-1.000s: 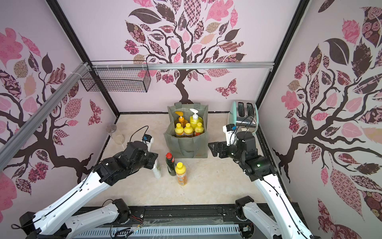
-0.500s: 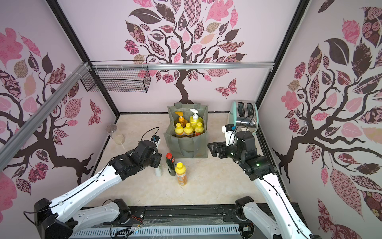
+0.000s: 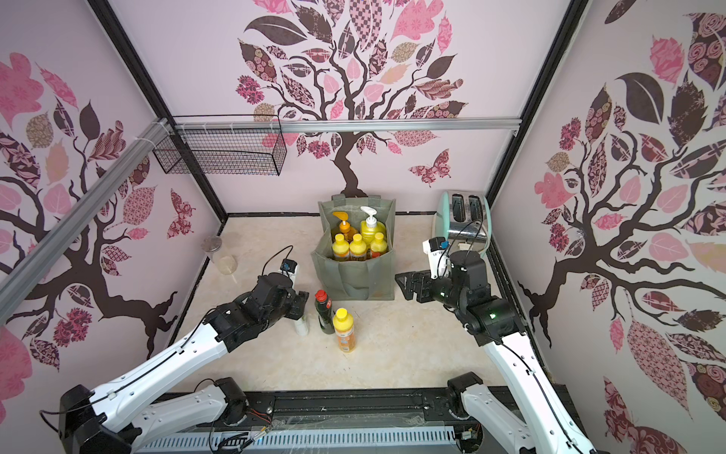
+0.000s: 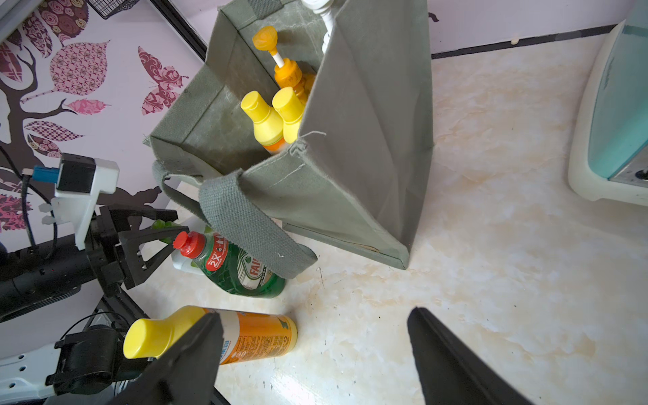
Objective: Pack dish soap into the shopping bag
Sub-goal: Place the bottle of dish soap at the center of the board, then pick up the bottle of dish soap at the center of the board.
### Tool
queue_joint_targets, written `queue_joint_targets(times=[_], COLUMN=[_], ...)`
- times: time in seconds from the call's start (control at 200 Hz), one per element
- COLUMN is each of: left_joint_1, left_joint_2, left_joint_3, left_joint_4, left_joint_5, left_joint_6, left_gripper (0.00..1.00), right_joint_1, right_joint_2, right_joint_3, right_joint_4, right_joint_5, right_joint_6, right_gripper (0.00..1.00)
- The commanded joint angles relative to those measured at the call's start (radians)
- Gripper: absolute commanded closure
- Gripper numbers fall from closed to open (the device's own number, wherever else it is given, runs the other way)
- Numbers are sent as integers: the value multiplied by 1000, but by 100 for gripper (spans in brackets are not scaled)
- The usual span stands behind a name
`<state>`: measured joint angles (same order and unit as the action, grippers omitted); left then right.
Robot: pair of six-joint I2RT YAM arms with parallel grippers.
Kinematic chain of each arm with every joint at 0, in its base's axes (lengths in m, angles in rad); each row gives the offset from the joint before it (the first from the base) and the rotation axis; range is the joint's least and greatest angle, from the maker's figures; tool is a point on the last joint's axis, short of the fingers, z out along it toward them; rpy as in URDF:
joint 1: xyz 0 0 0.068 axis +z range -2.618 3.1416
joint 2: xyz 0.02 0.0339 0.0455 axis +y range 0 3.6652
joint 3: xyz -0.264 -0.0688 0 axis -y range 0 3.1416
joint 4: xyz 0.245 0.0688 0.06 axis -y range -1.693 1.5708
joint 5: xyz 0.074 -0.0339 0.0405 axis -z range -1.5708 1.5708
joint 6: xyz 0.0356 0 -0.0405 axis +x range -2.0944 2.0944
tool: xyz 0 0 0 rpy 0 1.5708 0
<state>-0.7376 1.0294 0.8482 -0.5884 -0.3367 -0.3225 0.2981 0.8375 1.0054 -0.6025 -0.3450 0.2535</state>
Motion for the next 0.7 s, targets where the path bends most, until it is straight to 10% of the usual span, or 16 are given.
queue_joint_targets(times=[0.0,0.695], left_joint_1=[1,-267], left_joint_2=[-22,-37], left_joint_3=[16,-37], left_joint_4=[8,-162], left_joint_5=[-2,-579], left_joint_6=[-48,-622], left_gripper=[29,37], right_joint_1=[3,3], right_joint_2=[-3,-5], right_joint_3=[20,17], right_joint_4=[-5,-19], right_joint_5=[-2,9], right_joint_6=[-9,-17], right_gripper=[12,12])
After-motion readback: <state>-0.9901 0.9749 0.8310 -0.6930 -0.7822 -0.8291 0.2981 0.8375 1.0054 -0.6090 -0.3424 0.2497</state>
